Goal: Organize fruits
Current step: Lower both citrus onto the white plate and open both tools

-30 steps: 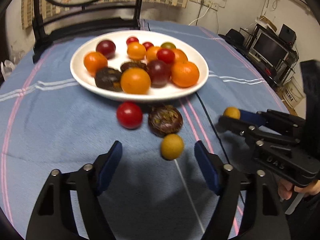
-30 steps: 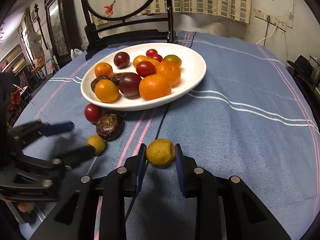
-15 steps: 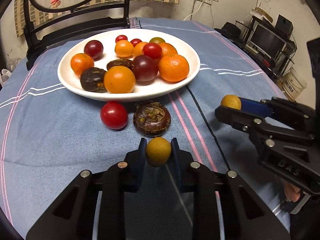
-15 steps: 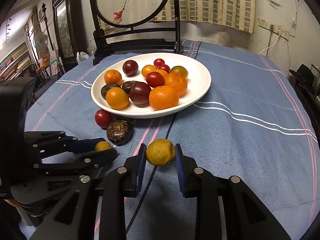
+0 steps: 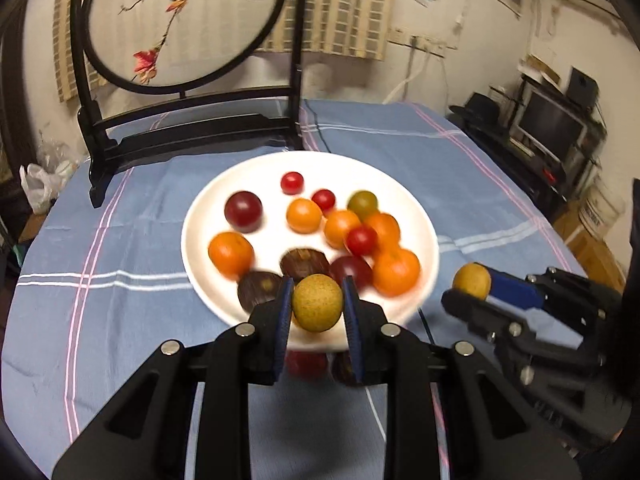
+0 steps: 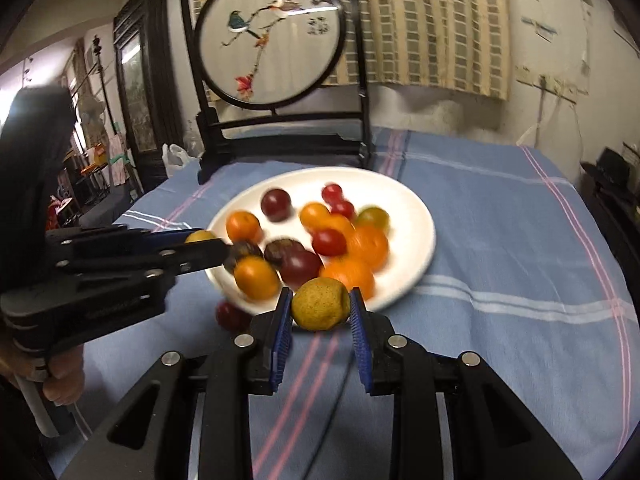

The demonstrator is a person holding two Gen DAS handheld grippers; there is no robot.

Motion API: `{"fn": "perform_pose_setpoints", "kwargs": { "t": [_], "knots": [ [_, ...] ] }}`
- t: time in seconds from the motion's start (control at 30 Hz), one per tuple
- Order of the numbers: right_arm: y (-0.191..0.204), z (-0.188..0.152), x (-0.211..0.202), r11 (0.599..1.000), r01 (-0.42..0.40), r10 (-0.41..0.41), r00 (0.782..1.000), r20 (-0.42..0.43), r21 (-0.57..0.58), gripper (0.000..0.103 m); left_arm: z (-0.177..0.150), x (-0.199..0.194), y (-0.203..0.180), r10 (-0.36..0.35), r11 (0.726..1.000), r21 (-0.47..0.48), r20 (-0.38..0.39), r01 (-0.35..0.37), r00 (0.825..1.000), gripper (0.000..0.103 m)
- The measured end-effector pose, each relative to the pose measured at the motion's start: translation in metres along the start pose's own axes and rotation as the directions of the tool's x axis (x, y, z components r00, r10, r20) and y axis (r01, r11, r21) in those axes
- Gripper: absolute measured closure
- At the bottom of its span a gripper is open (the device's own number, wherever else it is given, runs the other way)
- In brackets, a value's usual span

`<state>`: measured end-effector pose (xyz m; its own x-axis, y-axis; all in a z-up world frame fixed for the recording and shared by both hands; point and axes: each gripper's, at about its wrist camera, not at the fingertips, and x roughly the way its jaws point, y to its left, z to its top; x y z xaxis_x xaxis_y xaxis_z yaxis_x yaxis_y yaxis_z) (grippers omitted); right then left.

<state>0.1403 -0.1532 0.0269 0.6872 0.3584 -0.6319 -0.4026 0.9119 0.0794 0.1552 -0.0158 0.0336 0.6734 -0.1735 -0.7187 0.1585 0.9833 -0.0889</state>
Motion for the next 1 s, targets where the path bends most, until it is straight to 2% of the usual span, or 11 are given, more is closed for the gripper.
{"fn": "perform_pose_setpoints", "kwargs": {
  "t": [0.1, 0.2, 0.37, 0.4, 0.43, 0.47, 0.5, 0.6, 1.0],
  "knots": [
    [0.006, 0.017, 0.02, 1.0, -0.001, 0.001, 1.0, 0.0, -0.026, 0.074, 0.016, 0.021, 0.013, 0.02, 0.999, -0.045, -0.014, -0.02, 1.0, 0.079],
    [0.008, 0.026, 0.043, 1.0, -0.003, 0.002, 1.0, -0.021, -0.015, 0.074, 0.027, 0.038, 0.021, 0.051, 0.996, -0.066, -0.02, -0.052, 0.998, 0.079],
    [0.006, 0.033, 0.073, 0.999, 0.011, -0.009, 0.999, -0.051, 0.031, 0.074, 0.037, 0.058, 0.033, 0.065, 0.992, -0.108, -0.043, -0.069, 0.997, 0.079],
    [0.006, 0.033, 0.076, 0.999, 0.004, -0.002, 0.998, -0.055, 0.044, 0.07, 0.038, 0.061, 0.036, 0.063, 0.99, -0.12, -0.046, -0.069, 0.997, 0.078],
    [0.006, 0.033, 0.077, 0.998, -0.009, 0.011, 0.999, -0.039, 0.054, 0.066, 0.038, 0.063, 0.039, 0.065, 0.988, -0.138, -0.047, -0.071, 0.997, 0.068],
    [0.008, 0.032, 0.076, 0.998, -0.007, 0.009, 1.0, -0.03, 0.055, 0.059, 0.037, 0.063, 0.04, 0.072, 0.986, -0.145, -0.046, -0.077, 0.996, 0.062],
    [0.009, 0.032, 0.076, 0.998, -0.001, 0.002, 1.0, -0.026, 0.055, 0.058, 0.036, 0.063, 0.042, 0.082, 0.985, -0.152, -0.04, -0.087, 0.996, 0.053],
    [0.008, 0.029, 0.071, 0.999, -0.002, 0.003, 1.0, -0.023, 0.053, 0.058, 0.031, 0.056, 0.043, 0.097, 0.984, -0.149, -0.026, -0.1, 0.995, 0.052],
    [-0.009, 0.002, 0.034, 0.996, -0.01, 0.014, 0.999, -0.041, 0.089, 0.054, 0.006, 0.017, 0.034, 0.113, 0.984, -0.142, 0.012, -0.11, 0.994, 0.03]
  ]
}}
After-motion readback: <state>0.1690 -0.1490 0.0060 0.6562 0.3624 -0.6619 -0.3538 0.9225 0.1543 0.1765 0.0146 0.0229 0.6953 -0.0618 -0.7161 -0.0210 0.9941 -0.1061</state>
